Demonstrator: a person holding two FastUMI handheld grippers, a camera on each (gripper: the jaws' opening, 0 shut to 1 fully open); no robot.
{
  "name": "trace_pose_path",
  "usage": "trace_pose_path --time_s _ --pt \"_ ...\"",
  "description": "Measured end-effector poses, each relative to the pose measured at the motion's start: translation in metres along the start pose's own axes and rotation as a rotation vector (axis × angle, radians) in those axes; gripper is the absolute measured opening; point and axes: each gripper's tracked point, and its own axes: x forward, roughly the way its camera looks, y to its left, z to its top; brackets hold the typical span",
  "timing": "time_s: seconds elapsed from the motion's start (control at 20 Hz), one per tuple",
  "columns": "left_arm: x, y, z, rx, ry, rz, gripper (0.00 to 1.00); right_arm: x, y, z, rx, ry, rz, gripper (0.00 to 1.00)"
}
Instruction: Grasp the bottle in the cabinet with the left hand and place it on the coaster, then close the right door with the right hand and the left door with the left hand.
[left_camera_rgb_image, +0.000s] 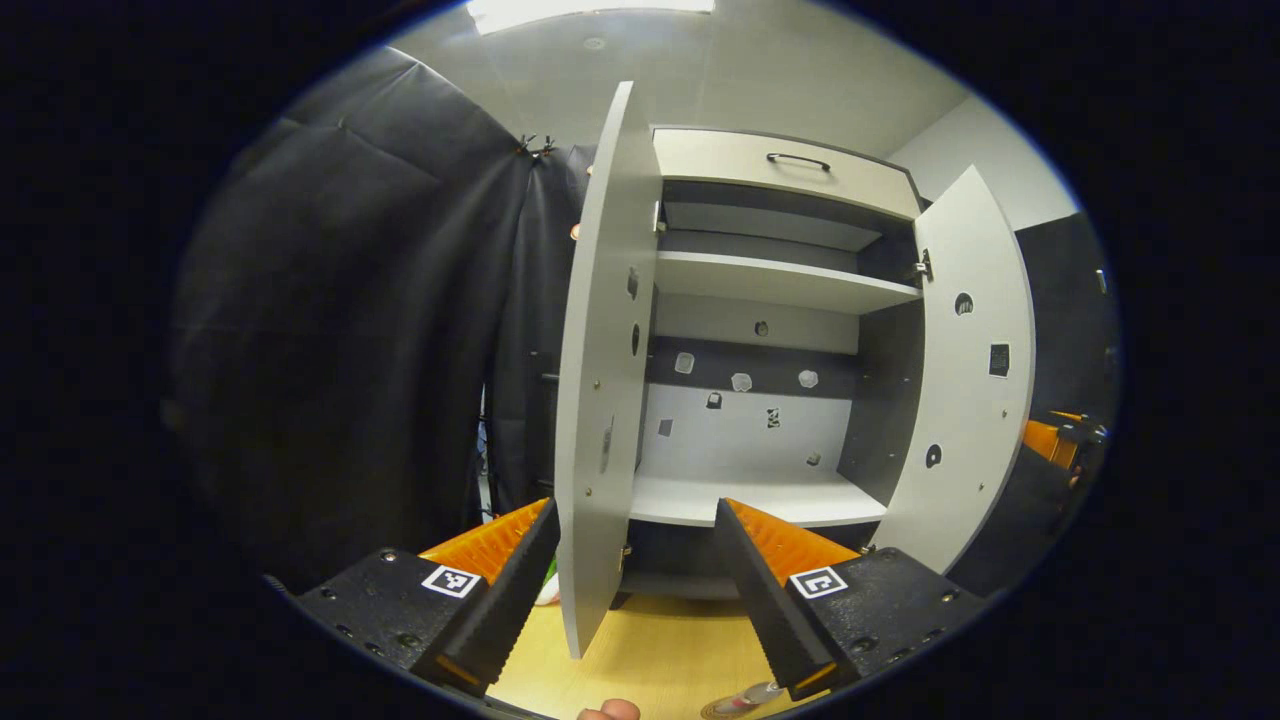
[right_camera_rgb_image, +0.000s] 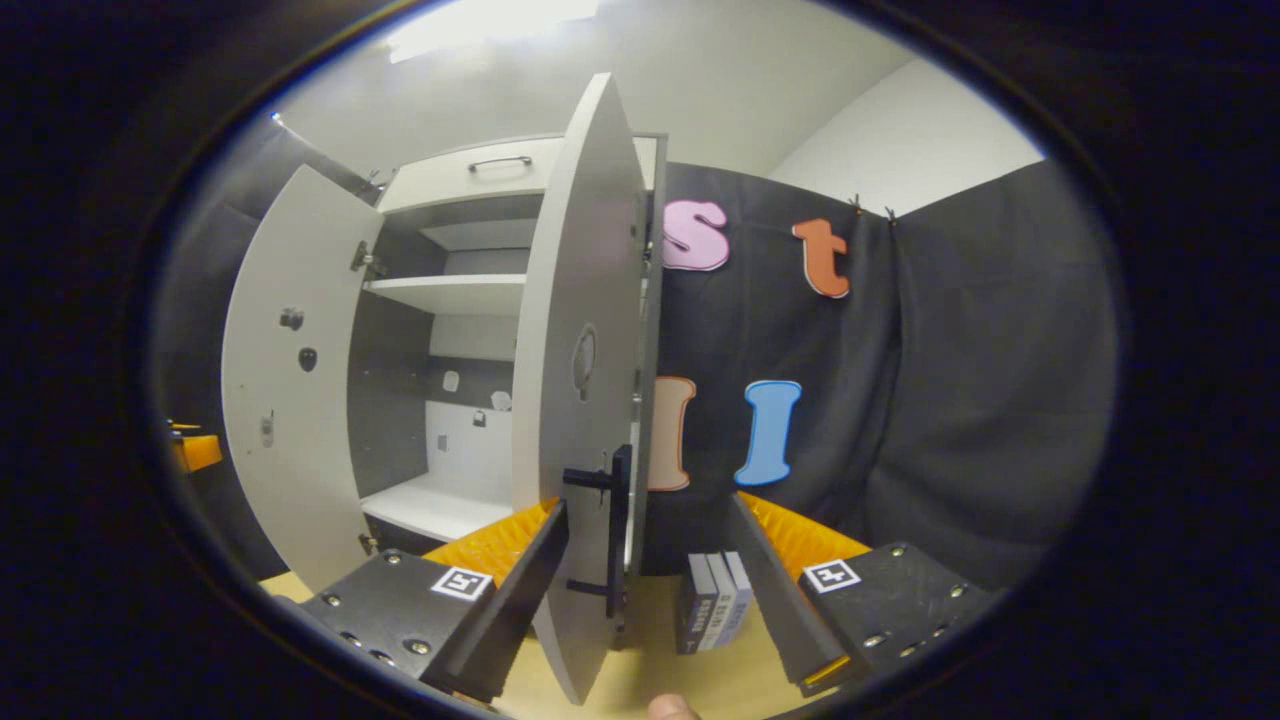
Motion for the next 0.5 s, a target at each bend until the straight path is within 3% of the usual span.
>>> trace_pose_path --time_s 0.2,0.25,0.45,0.5 --pt "-0.001 0.023 -0.003 0.006 -0.004 0.038 0.96 0.012 0.035 0.001 0.007 0.001 0.081 0.98" --pt "0.001 0.022 -0.003 0.0 -0.007 0.044 0.96 0.015 0.044 0.0 0.014 0.003 0.101 0.93" --pt "-0.001 0.046 -0.004 -0.03 -0.009 0.083 0.97 0.031 0.073 -0.002 0.038 0.01 0.164 0.98" --pt "-0.002 0.051 -0.005 -0.035 -0.01 0.094 0.96 0.035 0.08 -0.003 0.041 0.016 0.177 0.93"
